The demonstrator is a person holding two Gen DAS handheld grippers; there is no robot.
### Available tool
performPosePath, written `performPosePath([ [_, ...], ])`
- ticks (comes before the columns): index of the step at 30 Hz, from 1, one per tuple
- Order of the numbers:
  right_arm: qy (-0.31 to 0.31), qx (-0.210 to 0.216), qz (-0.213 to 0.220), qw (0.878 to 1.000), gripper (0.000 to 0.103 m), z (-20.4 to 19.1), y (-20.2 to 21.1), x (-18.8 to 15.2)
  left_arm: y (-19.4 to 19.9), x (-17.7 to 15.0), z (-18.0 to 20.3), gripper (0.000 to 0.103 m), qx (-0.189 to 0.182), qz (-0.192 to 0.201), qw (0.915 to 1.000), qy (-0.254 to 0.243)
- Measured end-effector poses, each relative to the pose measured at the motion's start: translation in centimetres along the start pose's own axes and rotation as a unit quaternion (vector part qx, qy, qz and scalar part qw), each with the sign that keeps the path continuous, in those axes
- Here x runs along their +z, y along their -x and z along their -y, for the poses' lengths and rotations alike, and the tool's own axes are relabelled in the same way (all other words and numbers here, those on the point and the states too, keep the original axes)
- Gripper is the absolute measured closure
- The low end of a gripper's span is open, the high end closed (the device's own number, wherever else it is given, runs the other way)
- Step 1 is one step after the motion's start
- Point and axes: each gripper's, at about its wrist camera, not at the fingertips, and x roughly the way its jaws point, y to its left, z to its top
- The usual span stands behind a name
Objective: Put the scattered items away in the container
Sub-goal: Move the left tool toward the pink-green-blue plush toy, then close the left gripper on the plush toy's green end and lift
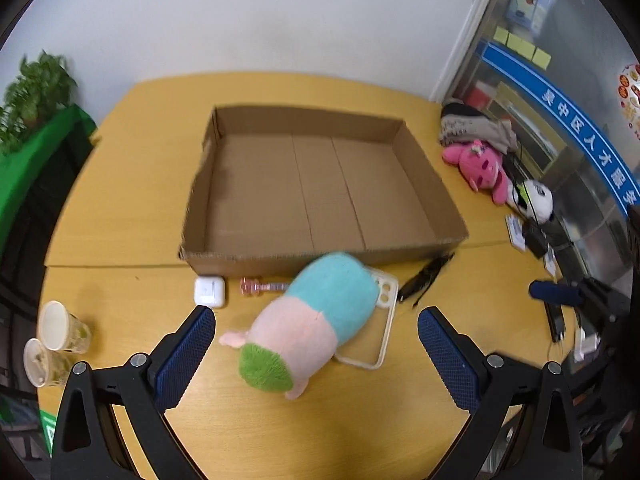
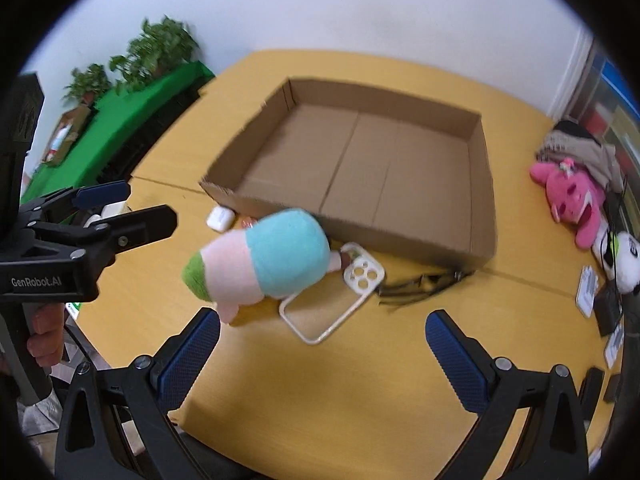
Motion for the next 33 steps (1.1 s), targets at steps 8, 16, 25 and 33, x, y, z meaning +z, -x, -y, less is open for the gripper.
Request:
performPosePath([
  [8, -0.070, 0.006, -0.047, 0.996, 0.000, -0.2, -3.1, 0.6, -6.1, -3.5, -3.8, 0.014, -0.040, -0.092, 0.9950, 0.001],
  [16, -0.144, 0.055, -0.084, 0.984, 0.000, 0.8, -7.5, 1.9, -10.1, -5.4, -5.1, 0.049, -0.042, -0.169, 0.9844, 0.024],
  [25, -0.251, 0.140, -0.164, 0.944, 0.002, 1.6, -17.0, 2.9, -11.4, -7.4, -2.4, 0.057, -0.016, -0.232, 0.9725, -0.012],
  [33, -0.222, 0.182, -0.159, 0.945, 0.023, 0.5, -19.4, 3.7, -11.2, -7.5, -1.2, 0.067, -0.012, -0.245, 0.9695, -0.014],
])
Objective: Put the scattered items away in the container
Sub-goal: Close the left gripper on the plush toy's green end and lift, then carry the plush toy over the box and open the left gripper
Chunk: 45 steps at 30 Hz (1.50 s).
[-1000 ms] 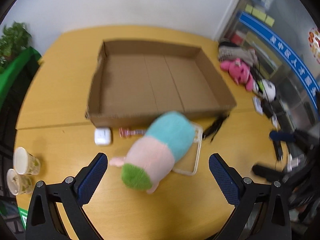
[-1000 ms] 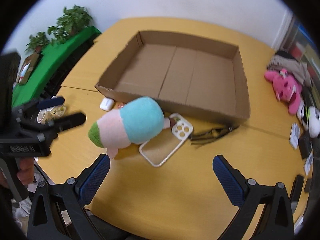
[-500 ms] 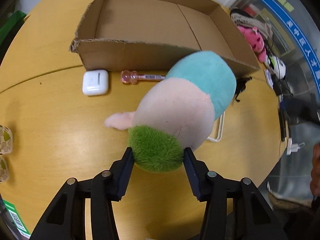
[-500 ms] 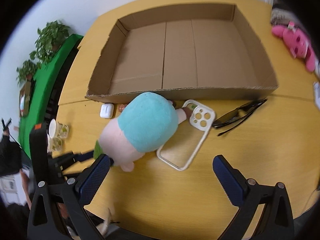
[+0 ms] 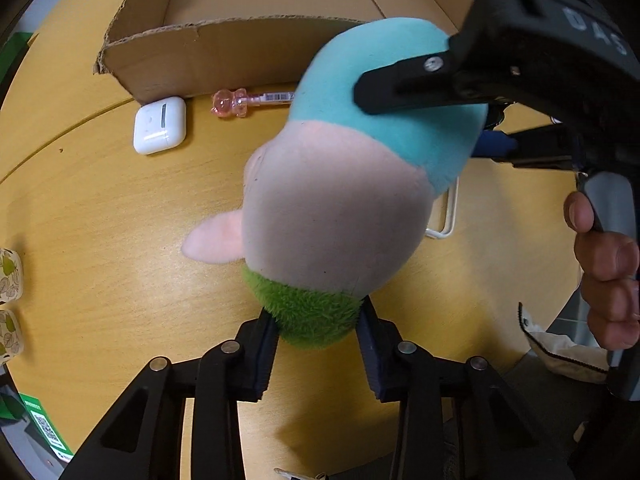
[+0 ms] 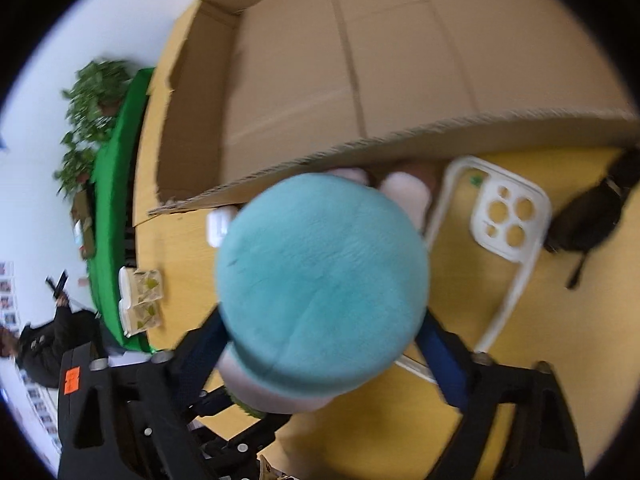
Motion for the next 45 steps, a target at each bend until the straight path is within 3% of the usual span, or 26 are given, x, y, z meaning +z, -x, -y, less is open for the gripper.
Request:
performPosePath([
  [3, 0.013, 0.003, 0.001, 1.000, 0.032, -0.3, 0.4, 0.3, 0.9, -0.2, 0.8, 0.069, 0.002, 0.002, 1.0000, -0.006],
  [7, 0.015, 0.015, 0.008, 1.000, 0.035, -0.1, 2.8, 0.1, 3.4, -0.9, 2.5, 0.071, 0.000, 0.015, 0.9997, -0.021],
  [14, 0.042, 0.034, 0.090, 0.995, 0.035, -2.8, 11.0, 0.0, 10.4, 0.0, 5.2, 0.071, 0.022, 0.094, 0.9941, -0.049],
  [21, 0.092, 0.045, 0.193, 0.976, 0.035, -8.1, 18.9, 5.1, 19.0, 4.6, 5.3, 0.071, 0.030, 0.211, 0.9762, -0.041],
  [27, 0.122, 0.046, 0.231, 0.964, 0.035, -11.2, 22.8, 11.3, 22.7, 8.8, 2.6, 0.071, 0.035, 0.272, 0.9610, -0.036],
  [31, 0.130, 0.037, 0.218, 0.966, 0.035, -12.1, 22.3, 16.3, 22.9, 11.0, 0.5, 0.071, 0.030, 0.276, 0.9602, -0.025],
  [35, 0.140, 0.023, 0.197, 0.970, 0.035, -12.6, 19.7, 20.3, 21.0, 14.9, 0.0, 0.071, 0.024, 0.258, 0.9658, -0.012],
  [45, 0.142, -0.009, 0.097, 0.985, 0.036, -9.5, 7.2, 27.2, 12.6, 20.0, -3.5, 0.074, 0.013, 0.173, 0.9842, 0.037],
])
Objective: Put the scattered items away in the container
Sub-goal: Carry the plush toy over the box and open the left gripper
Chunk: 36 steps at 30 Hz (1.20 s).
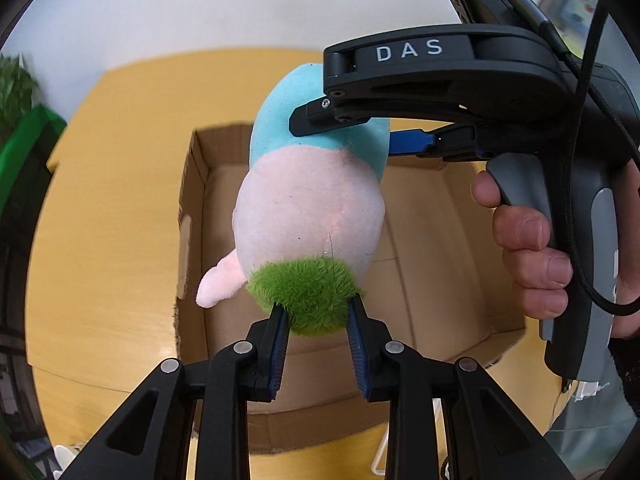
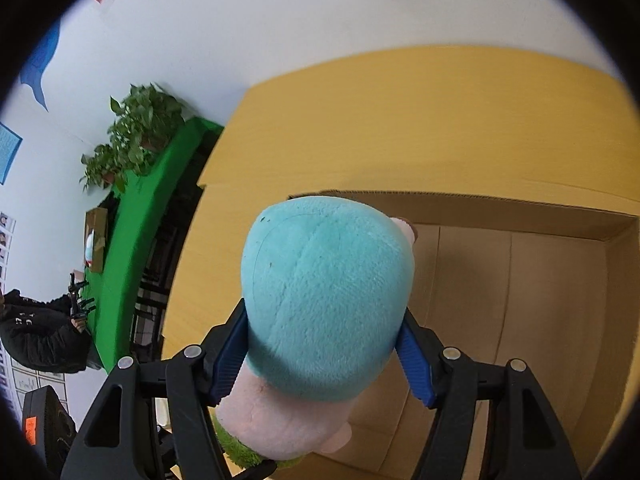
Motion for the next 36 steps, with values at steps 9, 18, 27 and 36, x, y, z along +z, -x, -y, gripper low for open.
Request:
performPosePath([
  [9, -0.004, 0.033, -0.040, 0.999, 0.036, 1.6, -8.9, 3.0, -5.7, 2.4, -4.1, 0.074, 0.044, -0.038, 0.9974, 0.042],
  [18, 0.027, 0.073, -0.025, 0.997, 0.029, 2.2, -12.9, 4.7, -7.6, 3.6, -5.6, 0.073, 0.072, -0.056, 0.9939, 0.063],
  [27, 0.045, 0.052, 0.006, 0.998, 0.019, 1.8, -10.6, 4.4, -4.2, 2.1, -6.0, 0.041, 0.067, -0.022, 0.9945, 0.078],
  [36, 0.066, -0.002, 0.079, 0.995, 0.019, 3.7, 0.9, 1.5, 0.6, -1.5, -5.0, 0.022, 0.061, -0.003, 0.9969, 0.051],
])
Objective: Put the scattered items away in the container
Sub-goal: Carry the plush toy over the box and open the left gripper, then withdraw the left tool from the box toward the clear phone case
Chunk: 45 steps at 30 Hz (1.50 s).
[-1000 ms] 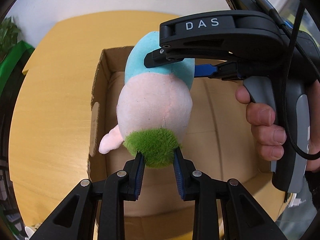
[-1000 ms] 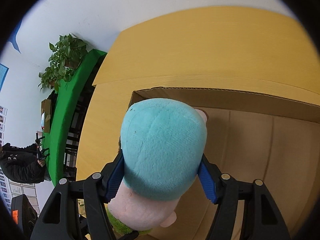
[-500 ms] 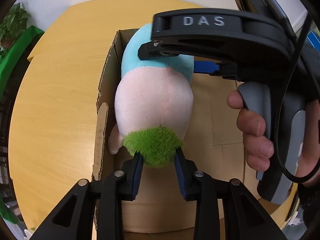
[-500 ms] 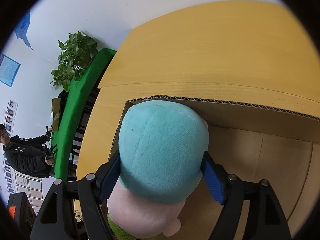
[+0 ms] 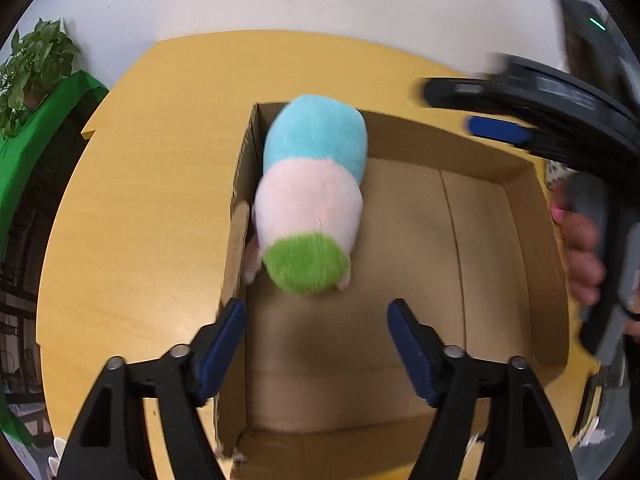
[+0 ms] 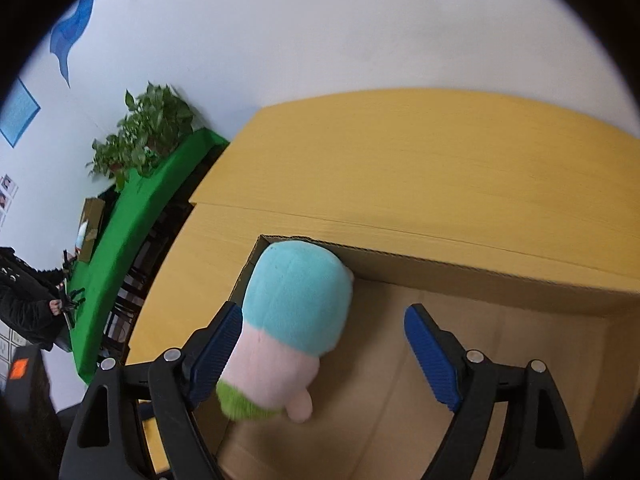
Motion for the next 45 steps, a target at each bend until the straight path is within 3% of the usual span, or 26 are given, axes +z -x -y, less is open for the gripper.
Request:
performPosePath([
  [3, -0.031, -0.020, -0.002, 0.999, 0.019, 2.8, 4.2, -4.3, -2.0, -2.1, 1.0, 0.022, -0.006, -0.027, 0.9994, -0.023],
  [7, -0.076, -0.074, -0.047, 0.993, 0.019, 7.3, 7.6, -12.3, -5.2, -5.5, 1.1, 0.022, -0.013, -0.079, 0.9967, -0.015],
  [10, -0.102, -0.114, -0.081, 0.985, 0.019, 9.8, 8.7, -17.1, -6.4, -7.9, 1.5, 0.022, -0.017, -0.111, 0.9935, -0.012],
  [13, -0.117, -0.128, -0.112, 0.978, 0.019, 10.8, 8.4, -20.6, -7.3, -10.2, 1.8, 0.022, -0.018, -0.131, 0.9911, -0.018],
  [18, -0.115, -0.137, -0.127, 0.976, 0.019, 10.6, 8.6, -24.1, -7.4, -10.6, 1.9, 0.022, -0.009, -0.142, 0.9896, -0.019],
  [24, -0.116, -0.137, -0.143, 0.973, 0.019, 10.1, 8.7, -25.9, -6.6, -10.5, 2.7, 0.022, 0.018, -0.142, 0.9893, -0.031],
  [27, -0.102, -0.146, -0.132, 0.975, 0.019, 8.7, 9.8, -25.3, -4.2, -10.2, 3.1, 0.022, 0.025, -0.109, 0.9931, -0.036],
  [31, -0.082, -0.156, -0.053, 0.983, 0.019, 5.6, 13.5, -20.7, 2.2, -9.0, 5.3, 0.021, 0.033, -0.012, 0.9974, -0.063],
  [33, -0.056, -0.162, -0.010, 0.985, 0.019, 3.2, 15.9, -18.6, 6.1, -8.4, 6.4, 0.019, 0.033, 0.047, 0.9956, -0.074],
  [35, -0.028, -0.177, 0.025, 0.983, 0.019, 0.9, 18.0, -16.9, 9.7, -8.0, 7.0, 0.008, 0.029, 0.097, 0.9922, -0.072],
  [37, -0.011, -0.191, 0.052, 0.980, 0.019, -1.1, 19.6, -15.8, 13.2, -7.7, 7.3, 0.004, 0.018, 0.143, 0.9879, -0.058],
  [41, 0.007, -0.202, 0.070, 0.977, 0.019, -4.1, 21.9, -15.9, 17.5, -8.1, 6.8, 0.001, -0.020, 0.186, 0.9823, -0.012],
  [45, 0.032, -0.209, 0.069, 0.975, 0.019, -6.4, 22.9, -17.1, 19.0, -8.8, 7.7, 0.001, 0.014, 0.215, 0.9762, -0.024],
])
